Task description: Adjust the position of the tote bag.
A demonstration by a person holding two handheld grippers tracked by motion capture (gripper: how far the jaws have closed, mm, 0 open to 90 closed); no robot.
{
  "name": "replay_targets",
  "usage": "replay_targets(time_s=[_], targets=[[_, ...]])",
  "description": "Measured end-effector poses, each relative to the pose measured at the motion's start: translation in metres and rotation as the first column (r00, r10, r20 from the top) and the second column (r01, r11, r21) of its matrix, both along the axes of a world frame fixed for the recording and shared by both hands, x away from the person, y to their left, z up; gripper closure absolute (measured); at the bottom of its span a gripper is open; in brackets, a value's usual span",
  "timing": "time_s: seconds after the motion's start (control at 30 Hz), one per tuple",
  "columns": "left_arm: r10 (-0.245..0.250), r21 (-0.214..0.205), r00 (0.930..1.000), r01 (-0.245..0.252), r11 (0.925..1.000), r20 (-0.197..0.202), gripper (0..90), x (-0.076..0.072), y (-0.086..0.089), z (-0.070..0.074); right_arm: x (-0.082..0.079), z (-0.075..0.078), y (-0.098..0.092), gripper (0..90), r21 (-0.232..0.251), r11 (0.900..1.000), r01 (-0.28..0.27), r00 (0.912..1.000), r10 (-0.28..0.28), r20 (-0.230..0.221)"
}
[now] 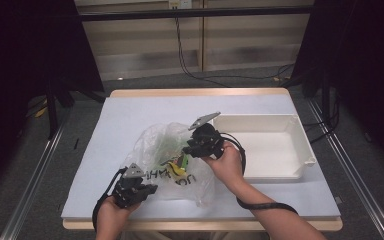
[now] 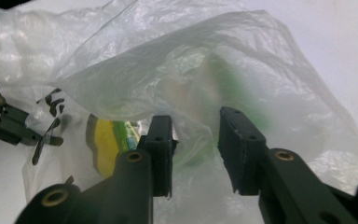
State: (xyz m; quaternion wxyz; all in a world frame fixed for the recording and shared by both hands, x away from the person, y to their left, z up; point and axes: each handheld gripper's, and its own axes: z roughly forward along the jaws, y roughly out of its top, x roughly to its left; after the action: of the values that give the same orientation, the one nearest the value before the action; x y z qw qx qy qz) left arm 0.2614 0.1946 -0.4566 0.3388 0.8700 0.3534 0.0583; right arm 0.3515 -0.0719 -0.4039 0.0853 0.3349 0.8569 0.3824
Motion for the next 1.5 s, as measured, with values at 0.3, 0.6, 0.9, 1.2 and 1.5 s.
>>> replay_targets(time_s=[0.3,0.6,0.9,1.2,1.5], targets=[[0.016,0.014,0.9999,-0.016,0.9998,-0.004,89.8,0.001,0.006,-0.001,0.016,0.003,-0.017,86.0,0.014,0.9998,0.017,0.998,-0.016,-0.061],[0.033,0.022,0.9992,-0.033,0.9992,-0.023,89.8,0.004,0.014,-0.005,0.042,0.007,-0.038,87.0,0.001,0.9959,0.09,0.9914,-0.09,-0.095],[0.048,0.027,0.998,-0.047,0.9985,-0.04,89.8,0.006,0.021,-0.007,0.064,0.002,-0.051,87.5,-0.003,0.9913,0.131,0.9852,-0.131,-0.111],[0.076,0.023,0.9962,-0.075,0.9969,-0.043,89.8,0.008,0.031,-0.009,0.072,0.0,-0.058,87.7,0.002,0.9893,0.146,0.9827,-0.145,-0.115],[0.107,0.015,0.9928,-0.106,0.9943,-0.054,89.9,0.007,0.035,-0.011,0.081,0.0,-0.065,87.8,0.005,0.9851,0.172,0.979,-0.17,-0.112]])
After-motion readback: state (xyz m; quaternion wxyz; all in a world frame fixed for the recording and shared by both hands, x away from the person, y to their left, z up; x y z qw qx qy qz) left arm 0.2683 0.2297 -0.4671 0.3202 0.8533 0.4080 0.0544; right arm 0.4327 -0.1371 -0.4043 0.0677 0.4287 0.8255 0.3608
